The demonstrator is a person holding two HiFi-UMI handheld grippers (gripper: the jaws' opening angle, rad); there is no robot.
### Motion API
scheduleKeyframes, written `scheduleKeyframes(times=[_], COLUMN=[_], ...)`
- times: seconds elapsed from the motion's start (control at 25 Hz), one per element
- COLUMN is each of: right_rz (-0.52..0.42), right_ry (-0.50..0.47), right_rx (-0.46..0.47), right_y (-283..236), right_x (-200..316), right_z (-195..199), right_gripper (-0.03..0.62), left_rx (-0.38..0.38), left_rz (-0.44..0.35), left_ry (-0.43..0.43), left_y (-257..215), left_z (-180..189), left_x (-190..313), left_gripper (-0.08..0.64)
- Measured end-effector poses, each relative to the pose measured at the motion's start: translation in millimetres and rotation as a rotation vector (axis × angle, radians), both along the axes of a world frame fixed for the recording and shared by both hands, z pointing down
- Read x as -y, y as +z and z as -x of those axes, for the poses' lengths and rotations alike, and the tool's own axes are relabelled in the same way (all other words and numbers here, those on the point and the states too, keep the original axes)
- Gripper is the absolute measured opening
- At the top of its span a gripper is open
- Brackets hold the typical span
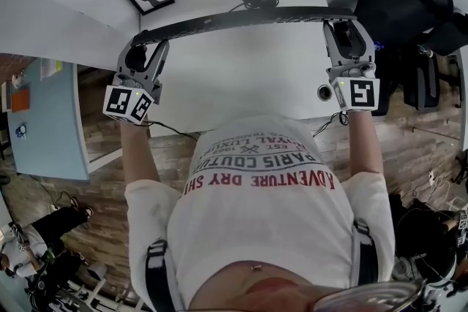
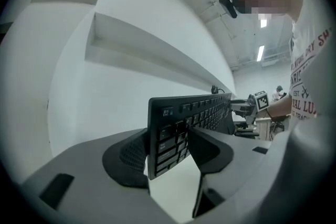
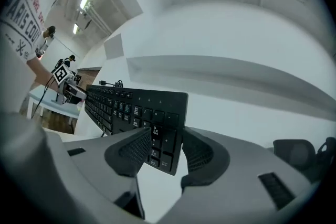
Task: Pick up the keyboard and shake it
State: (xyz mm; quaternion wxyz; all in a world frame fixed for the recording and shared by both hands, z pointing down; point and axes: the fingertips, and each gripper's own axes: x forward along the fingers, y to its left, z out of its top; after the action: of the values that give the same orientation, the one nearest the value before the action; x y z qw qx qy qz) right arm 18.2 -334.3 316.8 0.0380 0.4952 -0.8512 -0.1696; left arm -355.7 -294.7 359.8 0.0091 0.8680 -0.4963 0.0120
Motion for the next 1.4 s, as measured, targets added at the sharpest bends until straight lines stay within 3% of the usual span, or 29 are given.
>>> scheduleKeyframes(times=[0.12,0.44,0.64,0.72,0.92,1.16,1.4], right_rz=[0.054,0.098,0.093,0.089,0.137,0.317,0.365], right_ry=[0.004,-0.015,-0.006,-0.006,0.008,0.004,0.003], right_rx=[0.008,0.064,0.051,0.044,0.019,-0.006,0.019], right_y=[12.6,29.4,27.2,27.5,35.8,63.8,79.8], right_x=[13.4,29.0,34.1,35.5,37.9,35.8,18.9], right_z=[-17.4,-40.7,-43.0,-41.5,-32.9,-14.5,-0.9], right_gripper=[0.198,0.198,0.198,0.198,0.198,0.195,0.193], left_rx=[0.044,0.148,0.117,0.140,0.143,0.109,0.080], left_rz=[0.000,-0.105,-0.143,-0.137,-0.064,0.076,0.156], left_ry=[-0.020,-0.108,-0.147,-0.138,-0.096,-0.055,-0.026], left_y=[2.1,-10.2,-10.3,-5.0,10.6,31.6,46.3], left_z=[-17.1,-42.9,-52.3,-50.5,-39.4,-16.3,0.3], left_x=[-1.9,-18.6,-29.5,-27.4,-17.3,-2.6,7.0], left_gripper=[0.241,0.238,0.235,0.233,0.235,0.233,0.235])
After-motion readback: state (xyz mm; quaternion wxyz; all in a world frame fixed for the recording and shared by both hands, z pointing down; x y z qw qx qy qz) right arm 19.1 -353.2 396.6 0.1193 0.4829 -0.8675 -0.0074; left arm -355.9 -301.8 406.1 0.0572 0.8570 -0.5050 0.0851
